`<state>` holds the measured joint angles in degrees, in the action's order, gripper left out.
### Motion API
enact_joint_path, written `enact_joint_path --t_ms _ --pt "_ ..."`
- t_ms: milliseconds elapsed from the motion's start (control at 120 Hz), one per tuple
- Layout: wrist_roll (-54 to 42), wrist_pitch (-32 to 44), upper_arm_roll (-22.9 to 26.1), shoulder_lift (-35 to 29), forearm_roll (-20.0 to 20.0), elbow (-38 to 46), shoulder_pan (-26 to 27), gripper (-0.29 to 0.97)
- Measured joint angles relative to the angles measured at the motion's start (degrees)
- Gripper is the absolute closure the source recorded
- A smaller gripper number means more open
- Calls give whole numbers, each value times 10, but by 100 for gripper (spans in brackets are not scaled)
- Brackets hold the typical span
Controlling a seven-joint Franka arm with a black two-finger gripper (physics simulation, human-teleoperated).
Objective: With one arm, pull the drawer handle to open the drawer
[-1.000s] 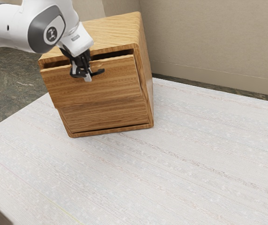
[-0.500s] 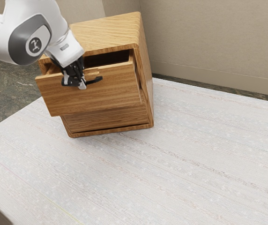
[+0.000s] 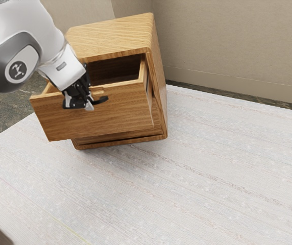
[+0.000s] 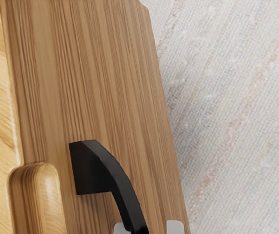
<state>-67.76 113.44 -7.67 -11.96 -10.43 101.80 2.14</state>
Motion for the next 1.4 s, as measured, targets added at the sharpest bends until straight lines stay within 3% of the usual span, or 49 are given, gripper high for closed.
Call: enact_joint_path --t_ms 675,1133,1400 --pt "74 10 0 -106 -16 115 36 79" --pt "123 8 5 -136 -39 141 56 78" --pt "141 1 7 -136 -32 141 57 62"
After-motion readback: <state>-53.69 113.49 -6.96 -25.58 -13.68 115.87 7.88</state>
